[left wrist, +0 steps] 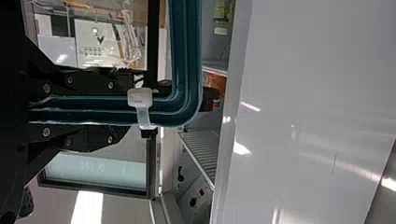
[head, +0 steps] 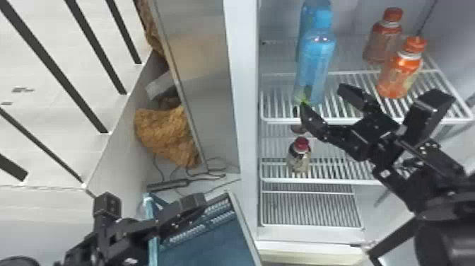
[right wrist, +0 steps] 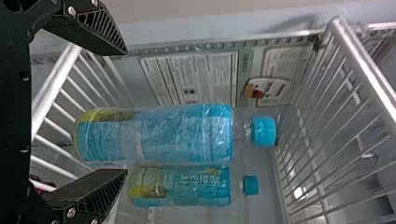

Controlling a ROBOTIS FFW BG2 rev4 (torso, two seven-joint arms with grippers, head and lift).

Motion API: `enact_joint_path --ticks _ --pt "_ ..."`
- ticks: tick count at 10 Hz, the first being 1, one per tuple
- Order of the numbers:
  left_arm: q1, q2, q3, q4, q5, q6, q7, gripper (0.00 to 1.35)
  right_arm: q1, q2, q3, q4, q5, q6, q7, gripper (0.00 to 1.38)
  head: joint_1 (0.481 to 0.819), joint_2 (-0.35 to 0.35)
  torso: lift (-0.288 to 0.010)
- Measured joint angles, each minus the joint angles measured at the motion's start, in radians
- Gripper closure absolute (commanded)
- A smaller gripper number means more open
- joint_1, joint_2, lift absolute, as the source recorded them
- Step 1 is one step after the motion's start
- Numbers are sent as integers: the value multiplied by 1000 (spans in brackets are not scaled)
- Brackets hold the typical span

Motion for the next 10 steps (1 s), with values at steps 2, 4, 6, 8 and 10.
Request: enact_joint_path --ticks 2,4,6,8,10 --pt "0 0 0 0 0 0 1 1199 -32 6 -7 35 2 -1 -13 127 695 57 -10" --pt "-1 0 0 0 0 0 2 1199 -65 8 -11 61 4 4 -20 127 695 47 -10" --pt "-3 1 -1 0 2 0 4 1199 -96 8 -10 82 4 8 -27 127 695 43 -10" --pt "-5 4 -2 0 2 0 4 1199 -121 7 -1 90 -3 17 -28 125 695 46 -10" --pt "-8 7 -3 0 2 0 5 1199 -148 5 20 109 -10 25 -34 124 695 60 -10"
